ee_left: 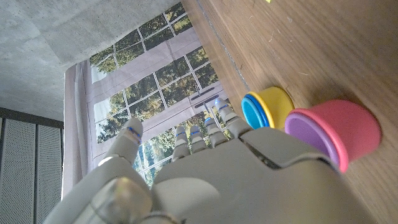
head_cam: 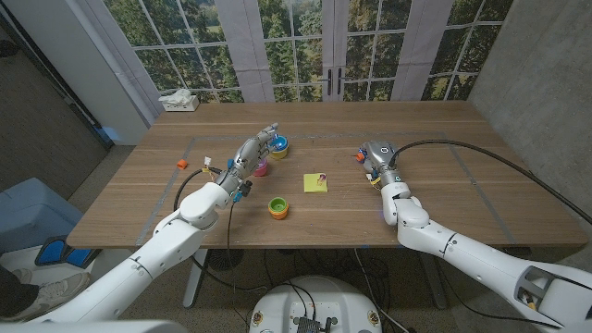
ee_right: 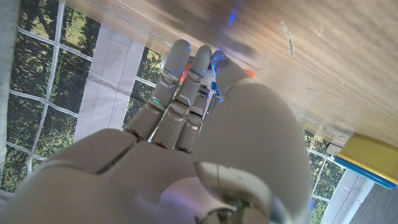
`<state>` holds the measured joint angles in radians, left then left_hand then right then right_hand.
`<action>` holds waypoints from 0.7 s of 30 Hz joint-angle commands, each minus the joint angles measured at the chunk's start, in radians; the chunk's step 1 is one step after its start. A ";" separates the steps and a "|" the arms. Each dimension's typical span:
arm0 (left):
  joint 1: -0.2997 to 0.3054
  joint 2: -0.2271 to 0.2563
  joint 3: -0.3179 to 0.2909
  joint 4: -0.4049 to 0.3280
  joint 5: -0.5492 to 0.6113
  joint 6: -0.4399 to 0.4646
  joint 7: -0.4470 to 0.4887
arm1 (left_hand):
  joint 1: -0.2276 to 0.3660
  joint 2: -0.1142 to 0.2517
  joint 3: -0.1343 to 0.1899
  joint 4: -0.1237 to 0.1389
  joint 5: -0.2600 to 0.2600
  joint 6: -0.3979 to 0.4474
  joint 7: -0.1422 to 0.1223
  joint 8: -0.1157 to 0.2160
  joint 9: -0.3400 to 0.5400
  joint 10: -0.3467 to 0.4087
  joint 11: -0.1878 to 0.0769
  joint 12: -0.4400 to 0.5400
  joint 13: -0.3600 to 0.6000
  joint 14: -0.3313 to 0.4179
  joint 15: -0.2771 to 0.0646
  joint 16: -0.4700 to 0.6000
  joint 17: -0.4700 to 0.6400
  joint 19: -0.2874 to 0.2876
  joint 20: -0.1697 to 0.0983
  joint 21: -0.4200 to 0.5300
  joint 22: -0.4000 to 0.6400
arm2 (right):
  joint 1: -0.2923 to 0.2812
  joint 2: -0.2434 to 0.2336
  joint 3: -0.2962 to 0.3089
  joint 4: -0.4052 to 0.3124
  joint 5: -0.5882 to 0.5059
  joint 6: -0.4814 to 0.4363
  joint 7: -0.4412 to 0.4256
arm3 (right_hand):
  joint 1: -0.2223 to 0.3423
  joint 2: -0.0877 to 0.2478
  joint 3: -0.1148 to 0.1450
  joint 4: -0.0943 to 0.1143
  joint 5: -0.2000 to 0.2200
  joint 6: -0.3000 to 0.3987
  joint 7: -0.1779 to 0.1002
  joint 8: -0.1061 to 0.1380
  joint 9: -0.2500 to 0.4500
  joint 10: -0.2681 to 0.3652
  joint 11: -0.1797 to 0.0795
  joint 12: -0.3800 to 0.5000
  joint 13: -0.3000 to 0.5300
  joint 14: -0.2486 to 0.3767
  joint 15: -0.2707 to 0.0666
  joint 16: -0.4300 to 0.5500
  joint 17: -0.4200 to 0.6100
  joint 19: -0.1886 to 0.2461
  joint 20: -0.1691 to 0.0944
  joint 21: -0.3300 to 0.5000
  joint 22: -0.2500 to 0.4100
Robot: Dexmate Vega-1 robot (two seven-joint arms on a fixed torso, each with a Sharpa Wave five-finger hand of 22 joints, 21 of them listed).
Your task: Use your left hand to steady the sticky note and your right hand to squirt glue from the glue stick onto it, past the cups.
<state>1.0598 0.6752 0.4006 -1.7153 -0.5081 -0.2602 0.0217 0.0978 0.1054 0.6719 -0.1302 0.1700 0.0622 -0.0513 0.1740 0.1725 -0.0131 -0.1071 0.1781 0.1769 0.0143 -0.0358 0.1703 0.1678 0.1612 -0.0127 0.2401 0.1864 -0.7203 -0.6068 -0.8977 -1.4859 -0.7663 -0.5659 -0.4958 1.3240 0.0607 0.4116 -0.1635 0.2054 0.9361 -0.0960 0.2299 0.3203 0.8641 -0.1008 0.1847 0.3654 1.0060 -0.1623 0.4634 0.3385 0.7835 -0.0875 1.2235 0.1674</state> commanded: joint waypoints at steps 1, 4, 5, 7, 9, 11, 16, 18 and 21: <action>-0.019 -0.008 0.004 0.020 -0.003 -0.003 -0.012 | 0.000 0.026 0.002 -0.008 0.005 -0.010 0.002 0.001 -0.001 -0.004 -0.002 0.009 0.001 -0.007 -0.050 0.006 0.000 0.010 0.003 -0.003 -0.001 | 0.044 0.008 -0.049 -0.021 -0.046 -0.136 0.174 | -0.025 -0.029 -0.014 0.006 0.009 -0.071 -0.015 -0.030 -0.006 -0.067 -0.011 -0.006 -0.004 -0.026 -0.069 -0.005 0.011 -0.013 -0.088 -0.006 0.003; -0.023 -0.009 0.005 0.024 -0.002 -0.003 -0.012 | 0.001 0.026 0.002 -0.010 0.005 -0.011 0.003 0.002 -0.001 -0.004 -0.002 0.009 0.001 -0.007 -0.050 0.006 0.000 0.014 -0.007 -0.002 -0.001 | 0.052 0.002 -0.047 -0.035 -0.026 -0.138 0.220 | -0.054 -0.027 -0.020 0.011 0.008 -0.147 -0.032 -0.046 -0.015 -0.140 -0.027 -0.005 -0.009 -0.055 -0.064 -0.013 0.024 -0.025 -0.083 -0.015 0.001; -0.024 -0.009 0.005 0.026 -0.005 -0.003 -0.015 | 0.001 0.026 0.001 -0.010 0.005 -0.011 0.003 0.002 -0.001 -0.005 -0.001 0.009 0.001 -0.007 -0.050 0.006 0.000 0.014 -0.007 -0.002 -0.001 | 0.054 0.002 -0.051 -0.032 -0.031 -0.138 0.213 | -0.061 -0.028 -0.022 0.013 0.007 -0.161 -0.032 -0.048 -0.017 -0.156 -0.028 -0.007 -0.010 -0.060 -0.063 -0.014 0.026 -0.024 -0.081 -0.015 0.002; -0.025 -0.011 0.005 0.028 -0.004 -0.003 -0.013 | 0.002 0.026 0.001 -0.011 0.005 -0.011 0.004 0.002 -0.001 -0.004 0.000 0.009 0.001 -0.007 -0.049 0.006 0.000 0.014 -0.008 -0.003 -0.001 | 0.056 0.002 -0.052 -0.034 -0.029 -0.142 0.218 | -0.082 -0.028 -0.025 0.019 0.005 -0.187 -0.037 -0.048 -0.022 -0.181 -0.025 -0.003 -0.012 -0.071 -0.059 -0.017 0.035 -0.019 -0.076 -0.013 0.002; -0.030 -0.010 0.006 0.031 -0.005 -0.002 -0.019 | 0.002 0.026 0.001 -0.012 0.005 -0.012 0.003 0.002 -0.001 -0.005 0.000 0.009 0.001 -0.007 -0.049 0.006 0.000 0.014 -0.010 -0.003 -0.001 | 0.059 0.001 -0.052 -0.037 -0.025 -0.142 0.225 | -0.104 -0.033 -0.028 0.022 0.002 -0.238 -0.052 -0.057 -0.029 -0.207 -0.025 -0.003 -0.016 -0.077 -0.056 -0.020 0.043 -0.013 -0.073 -0.012 0.002; -0.032 -0.011 0.006 0.035 -0.005 -0.003 -0.020 | 0.003 0.026 0.000 -0.012 0.005 -0.012 0.004 0.002 -0.001 -0.005 0.001 0.009 0.001 -0.007 -0.049 0.006 0.000 0.015 -0.011 -0.003 -0.001 | 0.061 -0.002 -0.054 -0.036 -0.028 -0.138 0.217 | -0.114 -0.030 -0.027 0.025 0.001 -0.263 -0.053 -0.057 -0.033 -0.221 -0.022 -0.002 -0.018 -0.076 -0.053 -0.019 0.048 -0.007 -0.074 -0.010 0.002; -0.037 -0.011 0.007 0.037 -0.004 -0.001 -0.022 | 0.004 0.027 0.000 -0.014 0.005 -0.012 0.004 0.003 -0.001 -0.005 0.001 0.009 0.001 -0.007 -0.049 0.006 0.000 0.014 -0.011 -0.004 -0.001 | 0.051 -0.013 -0.033 -0.059 -0.002 -0.118 0.204 | -0.185 -0.048 -0.043 0.046 -0.009 -0.301 -0.060 -0.051 -0.044 -0.251 -0.017 0.001 -0.024 -0.087 -0.038 -0.029 0.054 0.007 -0.063 -0.010 0.000; -0.039 -0.012 0.007 0.040 -0.005 -0.002 -0.022 | 0.004 0.027 0.000 -0.014 0.005 -0.012 0.004 0.003 -0.001 -0.005 0.000 0.009 0.001 -0.007 -0.049 0.006 0.000 0.014 -0.010 -0.004 -0.001 | 0.045 -0.022 -0.026 -0.071 0.005 -0.103 0.192 | -0.224 -0.048 -0.048 0.062 -0.012 -0.308 -0.055 -0.046 -0.050 -0.255 -0.015 0.006 -0.027 -0.089 -0.031 -0.033 0.058 0.012 -0.055 -0.014 -0.001; -0.042 -0.013 0.008 0.043 -0.004 -0.004 -0.024 | 0.005 0.028 0.000 -0.015 0.005 -0.013 0.004 0.003 -0.001 -0.006 0.000 0.009 0.001 -0.007 -0.048 0.006 0.000 0.015 -0.009 -0.005 -0.001 | 0.029 -0.027 -0.003 -0.080 0.025 -0.072 0.146 | -0.266 -0.035 -0.049 0.081 -0.012 -0.313 -0.048 -0.042 -0.056 -0.253 -0.009 0.011 -0.030 -0.088 -0.030 -0.033 0.064 0.019 -0.045 -0.019 -0.002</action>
<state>1.0290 0.6656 0.4059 -1.6837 -0.5117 -0.2609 0.0042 0.0978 0.1054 0.6721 -0.1386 0.1700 0.0498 -0.0464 0.1740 0.1725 -0.0130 -0.1071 0.1780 0.1769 0.0143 -0.0357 0.1703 0.1679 0.1721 -0.0234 0.2364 0.1864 -0.6715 -0.6144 -0.9372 -1.5325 -0.7808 -0.6839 -0.3025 1.0874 0.0204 0.3618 -0.0967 0.1944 0.6259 -0.1462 0.1800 0.2659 0.6141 -0.1126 0.1889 0.3352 0.9217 -0.1321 0.4325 0.3963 0.7917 -0.0877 1.2120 0.1633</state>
